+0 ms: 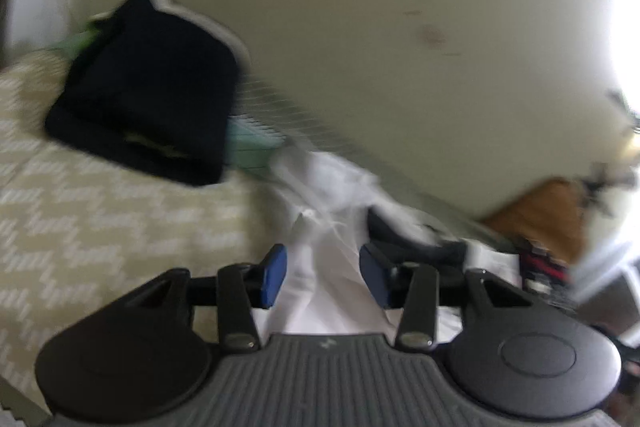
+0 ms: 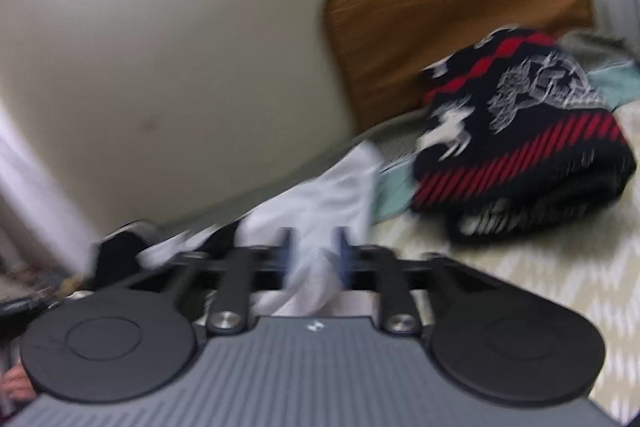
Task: Fold small clothes
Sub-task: 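Pull the T-shirt hem straight with both grippers and release, then grasp the T-shirt hem with both grippers side by side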
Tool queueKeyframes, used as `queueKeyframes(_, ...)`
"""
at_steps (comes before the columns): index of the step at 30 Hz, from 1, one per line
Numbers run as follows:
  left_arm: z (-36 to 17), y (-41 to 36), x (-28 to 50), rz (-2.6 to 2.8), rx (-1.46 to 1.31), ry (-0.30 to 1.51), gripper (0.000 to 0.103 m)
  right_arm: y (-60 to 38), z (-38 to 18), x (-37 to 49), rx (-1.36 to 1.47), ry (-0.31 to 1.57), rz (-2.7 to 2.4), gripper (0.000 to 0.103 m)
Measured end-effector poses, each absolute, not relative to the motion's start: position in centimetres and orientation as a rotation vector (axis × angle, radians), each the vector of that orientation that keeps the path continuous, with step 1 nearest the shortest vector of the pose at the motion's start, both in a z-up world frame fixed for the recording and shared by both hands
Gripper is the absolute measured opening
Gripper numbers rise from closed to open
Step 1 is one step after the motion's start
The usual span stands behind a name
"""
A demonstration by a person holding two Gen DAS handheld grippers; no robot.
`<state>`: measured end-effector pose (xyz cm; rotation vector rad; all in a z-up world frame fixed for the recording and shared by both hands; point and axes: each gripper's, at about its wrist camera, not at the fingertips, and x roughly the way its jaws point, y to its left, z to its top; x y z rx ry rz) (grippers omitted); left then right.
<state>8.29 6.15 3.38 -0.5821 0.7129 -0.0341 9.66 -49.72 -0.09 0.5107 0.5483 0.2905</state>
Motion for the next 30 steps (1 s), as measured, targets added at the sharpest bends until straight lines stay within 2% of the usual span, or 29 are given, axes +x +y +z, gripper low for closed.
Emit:
queueKeyframes(4,1.5,5.7,6.6,-0.066,-0.506,0.716,0.063,-50.1,-0.3,7.8,0.439,0.545,0.374,0.055)
queueKeyframes(9,0.2,3.5,5.1,-0.075,-0.384,0.765,0.063,-47.8,-1.7,5.8,0.262,0.604,0.438,0.054)
queueKeyframes(10,-0.1,2.6,4.8,-0.069,-0.345,0.774,0.059,-47.2,-2.1,5.7,0.246,0.616,0.461,0.053)
queueKeyframes(11,-0.3,1.8,4.7,-0.059,-0.304,0.784,0.047,-46.7,-2.5,5.4,0.227,0.635,0.481,0.053)
queueKeyframes(12,-0.4,1.1,4.9,-0.051,-0.261,0.799,0.034,-46.3,-3.0,5.4,0.211,0.659,0.489,0.053)
queueKeyframes(13,-0.8,0.5,5.0,-0.048,-0.216,0.829,0.012,-45.8,-3.5,5.6,0.193,0.69,0.488,0.053)
queueKeyframes(15,-1.2,0.5,4.9,-0.053,-0.182,0.866,0.01,-45.3,-4.0,5.6,0.119,0.716,0.469,0.046)
queueKeyframes(18,0.6,1.6,5.3,-0.043,-0.158,0.856,0.015,-46.1,-2.1,6.1,0.095,0.73,0.474,0.046)
queueKeyframes(19,1.8,1.8,5.7,-0.031,-0.127,0.821,0.022,-46.6,-1.1,6.3,0.11,0.708,0.481,0.048)
queueKeyframes(20,2.9,1.9,6.1,-0.015,-0.093,0.796,0.035,-47.0,-0.1,6.7,0.119,0.688,0.483,0.048)
queueKeyframes(21,4.0,1.7,7.2,0.004,-0.051,0.767,0.042,-47.2,1.2,7.5,0.123,0.665,0.475,0.048)
queueKeyframes(22,4.8,1.5,8.3,0.007,-0.016,0.746,0.053,-47.2,2.0,8.5,0.124,0.644,0.465,0.048)
queueKeyframes(24,5.8,0.8,11.7,-0.002,0.044,0.722,0.061,-46.9,3.6,11.4,0.114,0.609,0.449,0.05)
queueKeyframes(25,5.9,0.4,13.7,0.004,0.071,0.721,0.07,-46.8,3.9,12.8,0.115,0.609,0.443,0.056)
queueKeyframes(26,5.7,0.3,15.7,0.016,0.085,0.729,0.089,-46.9,4.1,14.6,0.134,0.617,0.432,0.058)
queueKeyframes(27,5.4,0.3,17.5,0.033,0.084,0.737,0.097,-46.9,4.1,16.3,0.167,0.626,0.411,0.063)
queueKeyframes(28,4.9,0.4,19.3,0.051,0.073,0.742,0.102,-46.9,3.8,18.1,0.2,0.637,0.386,0.067)
queueKeyframes(30,3.7,1.2,22.2,0.091,0.037,0.762,0.102,-46.9,2.9,21.2,0.239,0.67,0.354,0.072)
